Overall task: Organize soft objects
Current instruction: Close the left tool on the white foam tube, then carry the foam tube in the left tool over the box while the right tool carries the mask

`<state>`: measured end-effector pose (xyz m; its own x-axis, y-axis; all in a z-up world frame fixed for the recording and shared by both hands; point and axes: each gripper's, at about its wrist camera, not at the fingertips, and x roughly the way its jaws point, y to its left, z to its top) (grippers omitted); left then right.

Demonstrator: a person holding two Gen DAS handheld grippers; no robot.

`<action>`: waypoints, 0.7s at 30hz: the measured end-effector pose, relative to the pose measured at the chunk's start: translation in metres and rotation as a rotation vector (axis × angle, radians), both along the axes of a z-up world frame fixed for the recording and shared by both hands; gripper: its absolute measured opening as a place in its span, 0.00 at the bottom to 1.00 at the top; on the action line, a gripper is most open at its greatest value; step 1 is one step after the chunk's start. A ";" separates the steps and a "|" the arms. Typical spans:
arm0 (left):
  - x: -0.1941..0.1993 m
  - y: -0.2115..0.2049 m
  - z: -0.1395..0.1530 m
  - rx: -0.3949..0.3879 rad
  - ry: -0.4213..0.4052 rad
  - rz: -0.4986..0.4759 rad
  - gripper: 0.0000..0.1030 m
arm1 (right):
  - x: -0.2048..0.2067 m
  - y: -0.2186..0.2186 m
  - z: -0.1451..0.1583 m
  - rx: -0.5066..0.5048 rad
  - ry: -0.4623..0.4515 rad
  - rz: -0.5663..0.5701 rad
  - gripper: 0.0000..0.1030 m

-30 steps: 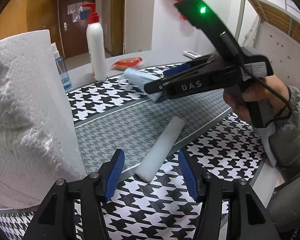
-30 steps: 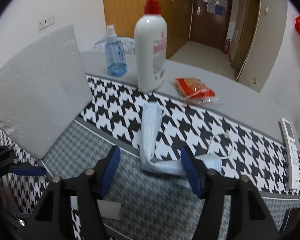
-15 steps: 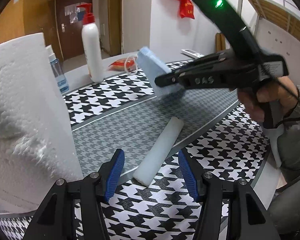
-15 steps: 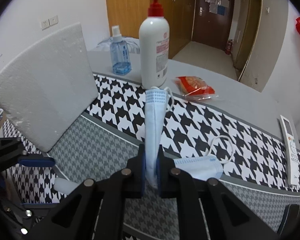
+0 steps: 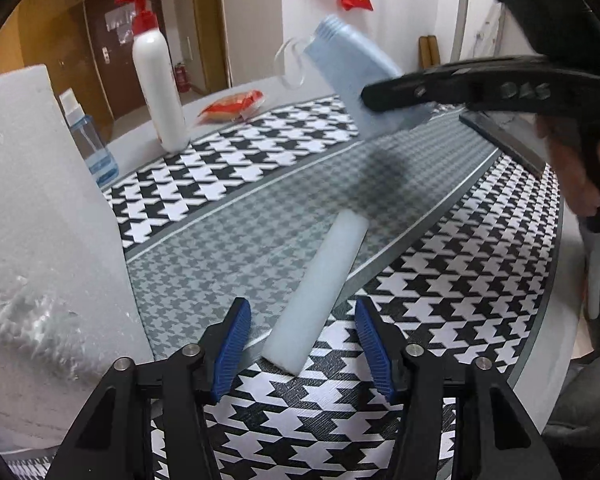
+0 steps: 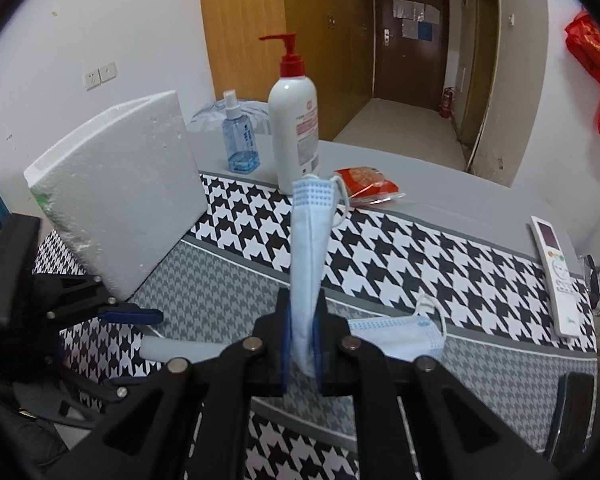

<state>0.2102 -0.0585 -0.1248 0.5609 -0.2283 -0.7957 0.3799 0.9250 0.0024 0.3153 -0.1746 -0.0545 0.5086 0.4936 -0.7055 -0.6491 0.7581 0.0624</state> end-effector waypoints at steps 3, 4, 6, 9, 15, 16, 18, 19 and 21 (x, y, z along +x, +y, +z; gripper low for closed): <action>0.003 0.003 -0.004 0.001 0.013 -0.007 0.39 | -0.004 -0.005 0.002 0.016 -0.002 -0.017 0.12; 0.004 0.004 -0.005 0.003 0.015 -0.001 0.35 | -0.005 -0.007 0.002 0.018 -0.005 -0.023 0.12; 0.004 0.004 -0.004 0.007 0.020 -0.002 0.29 | -0.008 -0.011 0.003 0.030 -0.004 -0.030 0.12; 0.002 0.002 -0.004 0.011 0.018 -0.026 0.22 | -0.013 -0.016 0.007 0.050 -0.013 -0.042 0.12; 0.003 0.009 0.001 -0.056 0.004 -0.025 0.13 | -0.025 -0.025 0.016 0.098 -0.043 -0.077 0.12; 0.001 0.008 0.002 -0.054 -0.008 -0.030 0.13 | -0.027 -0.026 0.017 0.107 -0.047 -0.083 0.12; -0.005 0.005 0.007 -0.047 -0.039 -0.032 0.13 | -0.031 -0.028 0.018 0.116 -0.052 -0.094 0.12; -0.007 0.004 0.010 -0.047 -0.052 -0.026 0.13 | -0.033 -0.028 0.018 0.122 -0.054 -0.101 0.12; -0.012 0.002 0.019 -0.067 -0.085 -0.023 0.13 | -0.036 -0.030 0.017 0.131 -0.055 -0.112 0.12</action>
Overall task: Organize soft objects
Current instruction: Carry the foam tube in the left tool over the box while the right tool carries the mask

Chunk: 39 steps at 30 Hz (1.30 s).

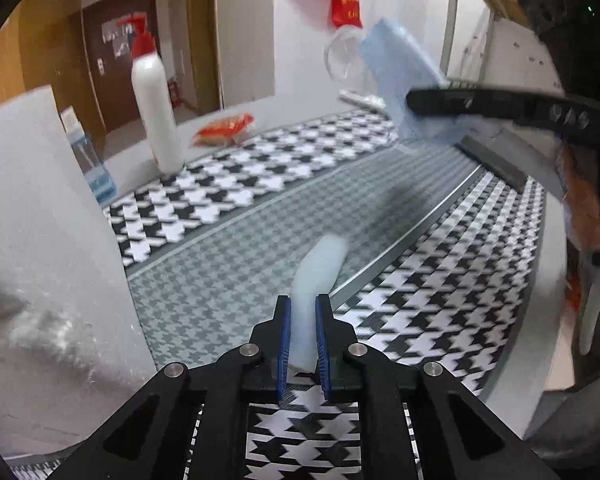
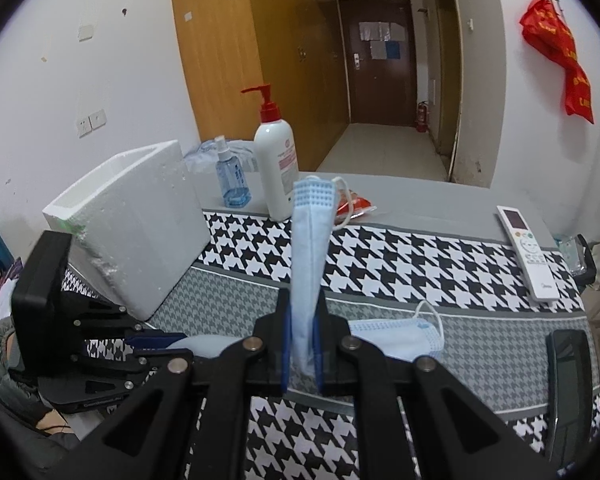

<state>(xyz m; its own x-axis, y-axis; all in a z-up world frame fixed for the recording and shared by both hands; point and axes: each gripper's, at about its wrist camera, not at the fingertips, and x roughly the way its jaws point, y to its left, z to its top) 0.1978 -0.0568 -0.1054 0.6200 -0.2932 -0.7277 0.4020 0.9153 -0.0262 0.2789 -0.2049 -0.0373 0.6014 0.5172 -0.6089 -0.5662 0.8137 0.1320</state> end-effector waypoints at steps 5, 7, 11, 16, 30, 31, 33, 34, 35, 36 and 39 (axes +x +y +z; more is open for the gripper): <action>-0.011 -0.007 0.020 -0.017 -0.068 0.015 0.13 | -0.006 -0.002 0.000 0.014 -0.003 -0.016 0.12; -0.012 -0.008 0.027 -0.028 -0.086 0.026 0.13 | -0.010 -0.002 0.001 0.021 -0.008 -0.019 0.12; -0.015 -0.008 0.041 -0.042 -0.117 0.051 0.13 | -0.016 -0.003 0.006 0.029 -0.022 -0.018 0.12; -0.018 -0.006 0.056 -0.063 -0.148 0.073 0.13 | -0.022 -0.001 0.010 0.021 -0.037 -0.018 0.12; -0.030 0.013 0.089 -0.074 -0.268 0.195 0.13 | -0.040 0.005 0.024 0.035 -0.087 0.007 0.12; -0.031 0.014 0.090 -0.078 -0.275 0.197 0.13 | -0.041 0.006 0.026 0.037 -0.092 0.007 0.12; -0.033 0.018 0.095 -0.080 -0.288 0.207 0.13 | -0.043 0.006 0.028 0.040 -0.102 0.007 0.12; -0.033 0.019 0.096 -0.080 -0.295 0.212 0.13 | -0.044 0.006 0.030 0.041 -0.106 0.007 0.12; -0.033 0.021 0.098 -0.076 -0.300 0.221 0.13 | -0.044 0.007 0.031 0.043 -0.110 0.007 0.12; -0.033 0.023 0.100 -0.071 -0.305 0.224 0.13 | -0.045 0.007 0.034 0.045 -0.115 0.007 0.12; -0.033 0.027 0.105 -0.074 -0.309 0.229 0.13 | -0.047 0.008 0.039 0.055 -0.128 0.008 0.12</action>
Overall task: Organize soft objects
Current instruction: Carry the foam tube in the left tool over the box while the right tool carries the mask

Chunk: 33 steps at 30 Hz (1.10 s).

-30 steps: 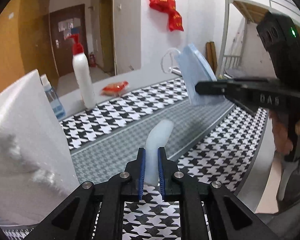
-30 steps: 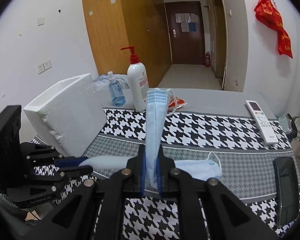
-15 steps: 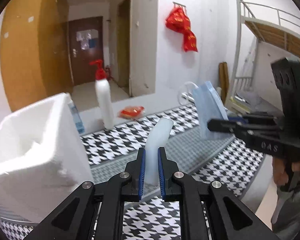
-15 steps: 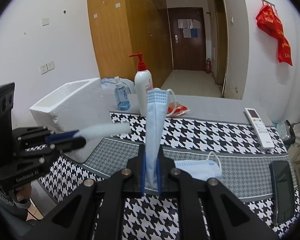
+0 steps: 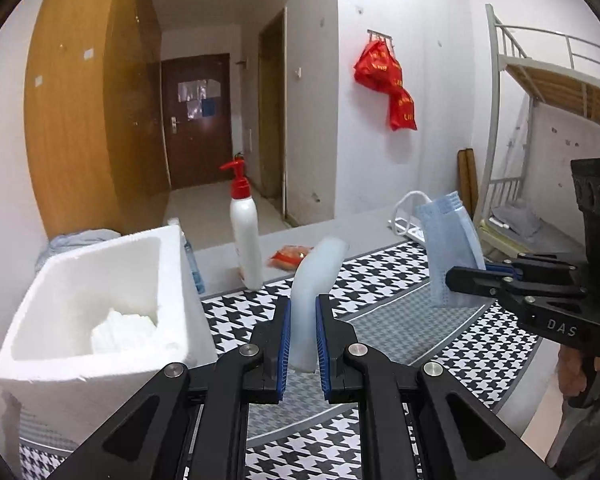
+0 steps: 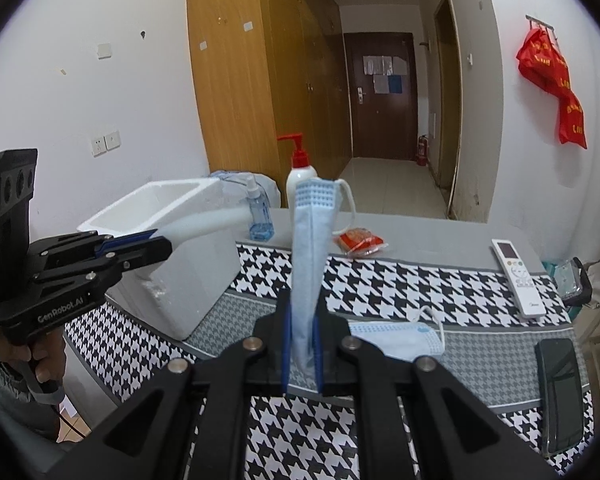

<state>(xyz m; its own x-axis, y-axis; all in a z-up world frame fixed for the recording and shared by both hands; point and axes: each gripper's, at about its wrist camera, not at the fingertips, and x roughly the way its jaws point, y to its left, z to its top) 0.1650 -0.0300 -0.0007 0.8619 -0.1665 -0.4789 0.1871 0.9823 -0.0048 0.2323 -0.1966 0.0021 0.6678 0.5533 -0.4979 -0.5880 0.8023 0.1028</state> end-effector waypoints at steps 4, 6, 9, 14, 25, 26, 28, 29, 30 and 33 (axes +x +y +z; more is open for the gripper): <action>-0.001 0.002 0.005 0.002 -0.019 -0.002 0.13 | -0.001 0.003 0.005 0.008 -0.018 0.005 0.12; -0.001 0.002 0.009 0.003 -0.026 0.003 0.13 | -0.003 0.006 0.008 0.008 -0.025 0.012 0.12; -0.003 0.004 0.014 0.005 -0.046 0.009 0.13 | -0.006 0.009 0.012 0.015 -0.037 0.021 0.12; -0.008 0.009 0.024 0.005 -0.074 0.026 0.13 | -0.007 0.011 0.019 0.026 -0.055 0.029 0.12; -0.013 0.023 0.041 0.014 -0.115 0.047 0.13 | -0.010 0.031 0.037 0.045 -0.097 0.066 0.12; -0.015 0.025 0.043 0.021 -0.123 0.054 0.13 | -0.010 0.032 0.038 0.047 -0.100 0.069 0.12; -0.019 0.028 0.046 0.027 -0.133 0.073 0.13 | -0.010 0.035 0.040 0.052 -0.104 0.079 0.12; -0.019 0.030 0.048 0.028 -0.136 0.079 0.13 | -0.010 0.037 0.041 0.058 -0.109 0.085 0.12; -0.020 0.033 0.050 0.029 -0.140 0.086 0.13 | -0.010 0.039 0.043 0.061 -0.113 0.093 0.12; -0.021 0.041 0.053 0.038 -0.151 0.121 0.13 | -0.011 0.045 0.047 0.064 -0.128 0.112 0.12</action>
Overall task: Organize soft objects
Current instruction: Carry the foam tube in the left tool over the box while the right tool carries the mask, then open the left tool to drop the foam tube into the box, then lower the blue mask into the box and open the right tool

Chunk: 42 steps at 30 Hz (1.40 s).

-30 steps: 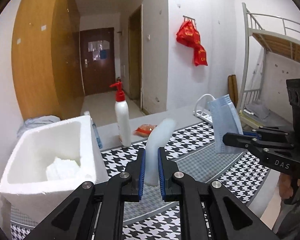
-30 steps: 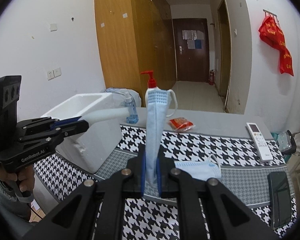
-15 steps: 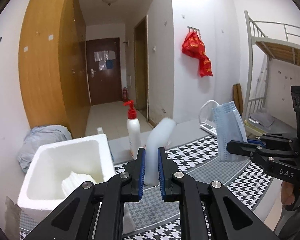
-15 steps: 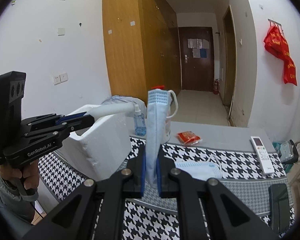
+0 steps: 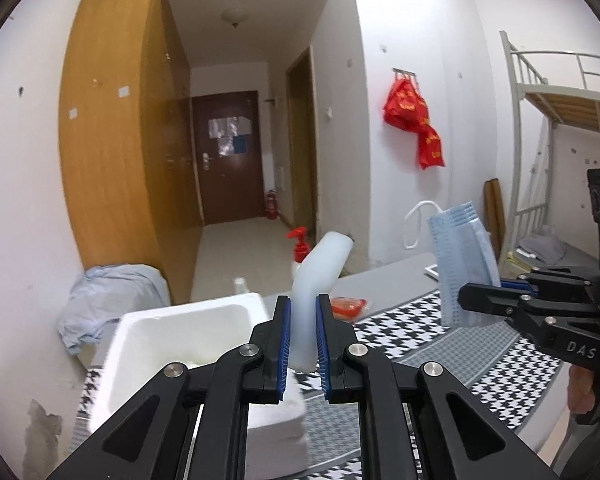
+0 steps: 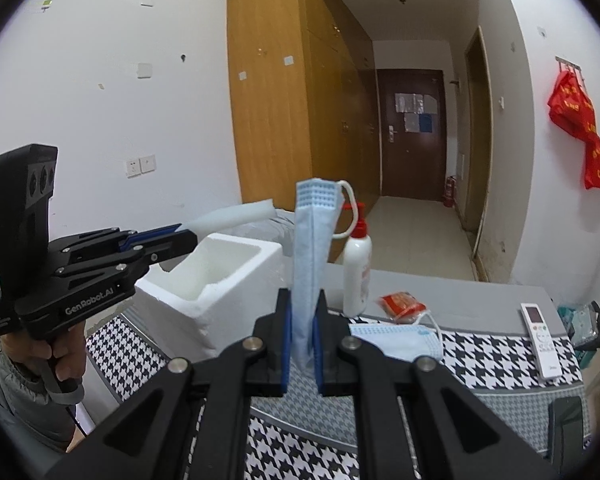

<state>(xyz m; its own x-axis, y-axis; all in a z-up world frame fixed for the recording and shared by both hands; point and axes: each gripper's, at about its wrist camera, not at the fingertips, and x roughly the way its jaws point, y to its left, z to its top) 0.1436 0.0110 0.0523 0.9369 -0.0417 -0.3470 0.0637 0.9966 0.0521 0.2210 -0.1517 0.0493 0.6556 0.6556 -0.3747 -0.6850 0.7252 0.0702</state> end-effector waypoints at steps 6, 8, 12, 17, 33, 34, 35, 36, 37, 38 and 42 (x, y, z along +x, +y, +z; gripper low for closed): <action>-0.005 0.018 0.002 -0.004 0.001 0.066 0.13 | -0.004 0.016 0.006 0.019 -0.030 0.063 0.12; -0.009 0.023 0.004 -0.002 -0.005 0.089 0.13 | -0.004 0.023 0.007 0.018 -0.032 0.081 0.12; -0.014 0.032 0.006 0.002 -0.014 0.126 0.13 | -0.002 0.036 0.009 0.021 -0.032 0.111 0.12; -0.015 0.044 0.003 0.009 -0.008 0.171 0.13 | -0.004 0.043 0.009 0.032 -0.039 0.149 0.12; 0.002 0.070 -0.016 0.005 0.061 0.230 0.15 | -0.004 0.068 0.006 -0.008 -0.033 0.174 0.12; 0.003 0.072 -0.016 0.006 0.064 0.231 0.16 | -0.004 0.071 0.006 -0.010 -0.032 0.172 0.12; 0.006 0.073 -0.018 0.007 0.070 0.235 0.17 | -0.004 0.072 0.006 -0.011 -0.030 0.172 0.12; 0.008 0.076 -0.019 0.007 0.075 0.235 0.18 | -0.004 0.074 0.006 -0.015 -0.030 0.172 0.12; 0.010 0.078 -0.021 0.007 0.079 0.238 0.19 | -0.004 0.076 0.006 -0.018 -0.029 0.170 0.12; 0.011 0.080 -0.021 0.007 0.082 0.243 0.21 | -0.004 0.077 0.006 -0.020 -0.028 0.170 0.12; 0.015 0.089 -0.024 -0.001 0.090 0.250 0.28 | -0.001 0.084 0.005 -0.032 -0.022 0.160 0.12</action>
